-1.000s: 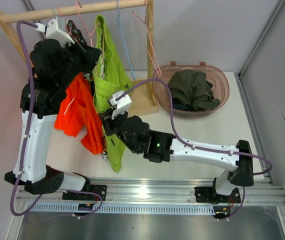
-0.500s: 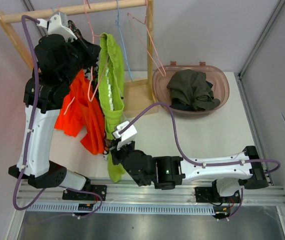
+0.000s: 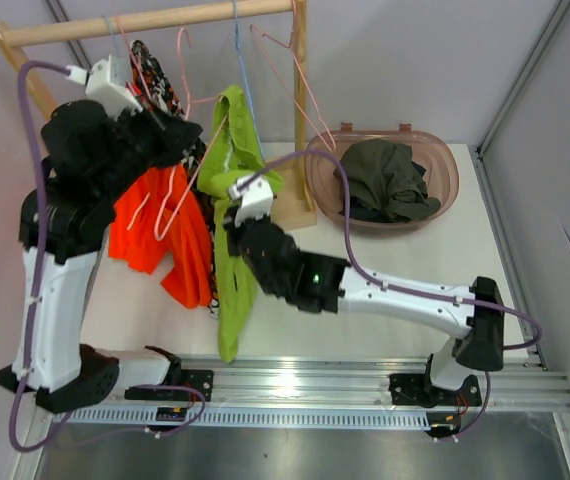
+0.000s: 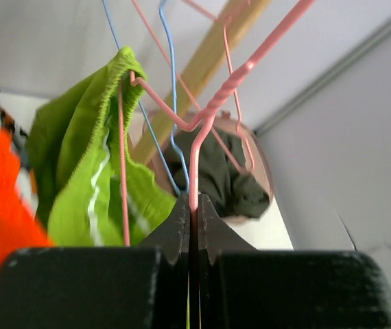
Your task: Remove the shorts from the hanger
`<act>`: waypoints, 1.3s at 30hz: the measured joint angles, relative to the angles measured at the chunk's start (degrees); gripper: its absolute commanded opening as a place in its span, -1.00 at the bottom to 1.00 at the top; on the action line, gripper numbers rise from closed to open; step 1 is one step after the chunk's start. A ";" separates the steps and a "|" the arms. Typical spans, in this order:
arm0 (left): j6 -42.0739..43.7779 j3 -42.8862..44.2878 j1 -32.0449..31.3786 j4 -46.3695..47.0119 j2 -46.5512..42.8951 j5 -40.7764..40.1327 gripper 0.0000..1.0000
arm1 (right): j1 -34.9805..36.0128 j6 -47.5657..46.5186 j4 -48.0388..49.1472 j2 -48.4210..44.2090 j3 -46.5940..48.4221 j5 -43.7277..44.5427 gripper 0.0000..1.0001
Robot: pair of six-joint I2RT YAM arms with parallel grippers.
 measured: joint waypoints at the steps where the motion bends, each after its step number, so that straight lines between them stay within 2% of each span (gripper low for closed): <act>1: -0.02 -0.81 0.00 -1.11 -1.51 0.44 -1.00 | -2.32 -0.55 -0.20 1.31 2.29 -1.20 -1.00; 4: 0.04 -4.63 0.00 -3.08 -8.17 1.33 -1.00 | -7.63 -2.10 -1.53 4.17 8.66 -3.19 -1.00; 7: 0.46 -5.81 0.00 -4.09 -13.27 0.37 -1.00 | -9.09 -3.06 -2.47 4.17 11.65 -3.78 -1.00; 9: 1.09 -5.77 0.00 -4.13 -15.78 -1.38 -1.00 | -8.15 -3.23 -3.04 2.29 10.82 -3.52 -1.00; 12: 1.90 -6.73 0.00 -3.34 -18.34 -4.72 -1.00 | -5.49 -3.76 -2.21 -3.50 4.37 -0.26 -1.00; 14: 2.34 -10.67 0.00 -1.36 -20.24 -6.71 -1.00 | -3.91 -4.33 -1.64 -8.92 -1.16 2.78 -1.00; 16: 3.39 -18.14 0.00 3.54 -23.17 -7.74 -1.00 | -4.11 -4.96 -1.73 -14.01 -4.35 4.94 -1.00; 21: 5.40 -32.89 0.00 13.57 -29.55 -7.82 -1.00 | -12.37 -7.76 -0.35 -22.51 -4.17 7.91 -1.00; 24: 6.19 -33.75 0.00 14.45 -30.60 -7.52 -1.00 | -18.38 -9.77 -0.22 -23.69 0.37 8.11 -1.00; 30: 8.17 -23.82 0.00 12.72 -24.79 -5.62 -1.00 | -29.94 -12.98 -1.46 -16.98 16.65 3.91 -1.00; 39: 9.33 -27.45 0.00 12.87 -25.16 -4.15 -1.00 | -42.84 -14.60 -5.46 -1.20 38.75 -5.40 -1.00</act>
